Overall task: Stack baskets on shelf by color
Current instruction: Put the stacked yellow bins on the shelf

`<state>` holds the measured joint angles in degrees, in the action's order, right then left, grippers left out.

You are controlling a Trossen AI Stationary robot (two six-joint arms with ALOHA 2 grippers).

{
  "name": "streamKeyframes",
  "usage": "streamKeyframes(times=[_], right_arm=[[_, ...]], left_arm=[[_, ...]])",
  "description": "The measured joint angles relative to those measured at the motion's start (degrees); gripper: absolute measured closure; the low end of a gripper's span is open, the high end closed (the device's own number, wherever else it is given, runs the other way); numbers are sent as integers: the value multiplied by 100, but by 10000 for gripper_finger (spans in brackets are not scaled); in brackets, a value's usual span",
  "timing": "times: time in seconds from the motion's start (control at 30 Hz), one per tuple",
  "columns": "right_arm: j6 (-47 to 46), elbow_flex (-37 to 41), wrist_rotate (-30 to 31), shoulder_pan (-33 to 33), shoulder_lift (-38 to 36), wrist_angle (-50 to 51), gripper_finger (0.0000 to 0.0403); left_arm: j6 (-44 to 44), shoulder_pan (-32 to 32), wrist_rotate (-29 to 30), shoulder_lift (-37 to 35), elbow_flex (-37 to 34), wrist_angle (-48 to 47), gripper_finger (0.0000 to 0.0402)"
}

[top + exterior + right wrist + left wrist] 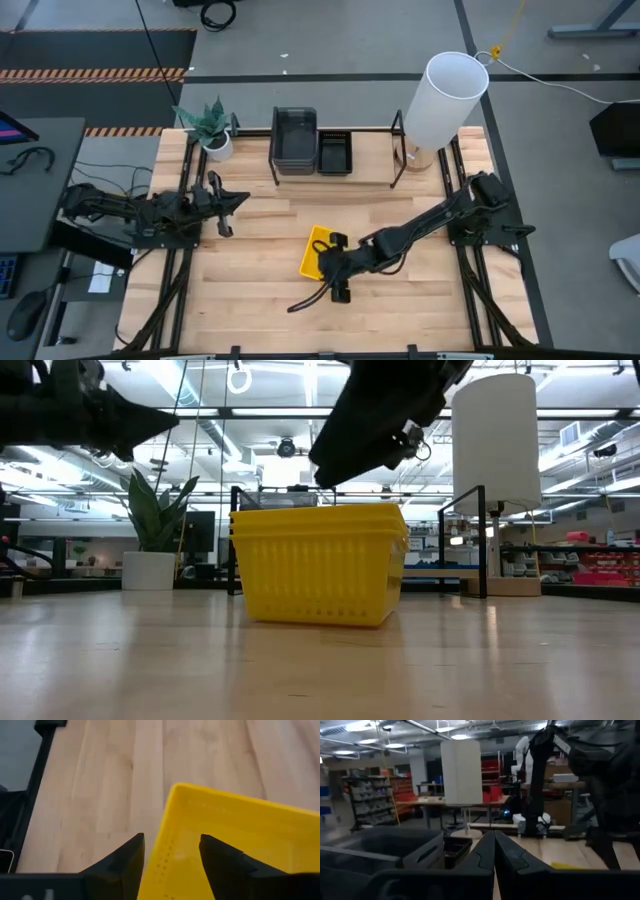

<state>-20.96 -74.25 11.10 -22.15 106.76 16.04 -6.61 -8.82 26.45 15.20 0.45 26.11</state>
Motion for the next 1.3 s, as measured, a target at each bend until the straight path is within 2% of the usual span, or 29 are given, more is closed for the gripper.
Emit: streamKeyframes(times=[0.17,0.33,0.7,0.83,1.03,1.3], right_arm=[[-102,-399,306,-80,391,233,177],[-108,-643,406,-114,620,268,167],[-242,-659,493,-121,1017,111,170],[-349,-660,633,-123,1077,275,172],[-570,-659,788,-121,1139,689,206],[-637,-659,513,-123,1117,1399,294]], left_arm=[[-479,-479,675,-210,-2,26,397],[-902,-827,1018,-479,-2,10,398],[-1556,-884,1067,-1223,-4,-49,396],[-1656,-887,903,-1496,-4,-248,396],[-1235,-1001,447,-1487,-4,-988,395],[66,-1068,361,-1423,-7,-1838,395]])
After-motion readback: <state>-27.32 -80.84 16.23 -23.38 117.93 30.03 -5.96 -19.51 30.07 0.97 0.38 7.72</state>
